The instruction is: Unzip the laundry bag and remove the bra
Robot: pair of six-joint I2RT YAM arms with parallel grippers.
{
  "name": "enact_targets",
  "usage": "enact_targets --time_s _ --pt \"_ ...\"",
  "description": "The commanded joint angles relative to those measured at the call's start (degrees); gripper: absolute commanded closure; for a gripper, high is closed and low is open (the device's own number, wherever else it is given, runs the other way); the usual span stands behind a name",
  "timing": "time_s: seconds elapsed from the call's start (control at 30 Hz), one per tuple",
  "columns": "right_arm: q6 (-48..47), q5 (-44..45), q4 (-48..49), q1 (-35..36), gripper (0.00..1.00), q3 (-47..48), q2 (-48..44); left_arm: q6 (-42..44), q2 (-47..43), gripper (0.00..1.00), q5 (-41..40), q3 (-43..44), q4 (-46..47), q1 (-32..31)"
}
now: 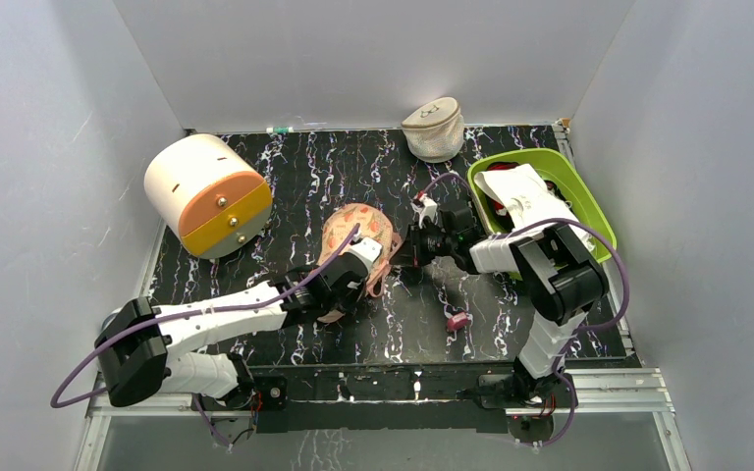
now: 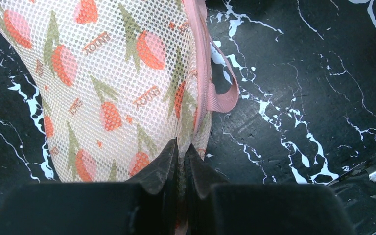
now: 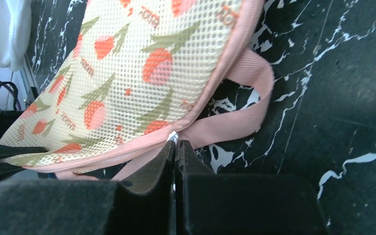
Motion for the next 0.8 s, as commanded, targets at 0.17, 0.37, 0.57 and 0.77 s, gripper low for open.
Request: enact_targets --time_s 0.17,0.37,0.57,0.77 --pt "-4.6 5.4 1.8 -2.5 1.00 5.1 1.7 -3.8 -4.8 1.00 -2.8 -1.7 -6.9 0.2" --pt "-6.0 5.0 0.2 -4.0 1.00 7.2 2.5 -5.7 -5.1 1.00 -4.3 -2.2 -8.2 0.2" --pt "-5.8 3.3 -1.6 -3.3 1.00 5.4 -1.0 -7.9 1.0 0.96 -7.1 -0.1 -11.4 0.2" --pt "-2.1 2.1 1.2 -0.8 1.00 -1.7 -7.4 -9.9 9.2 0.95 -11.8 3.4 -14.2 0.2"
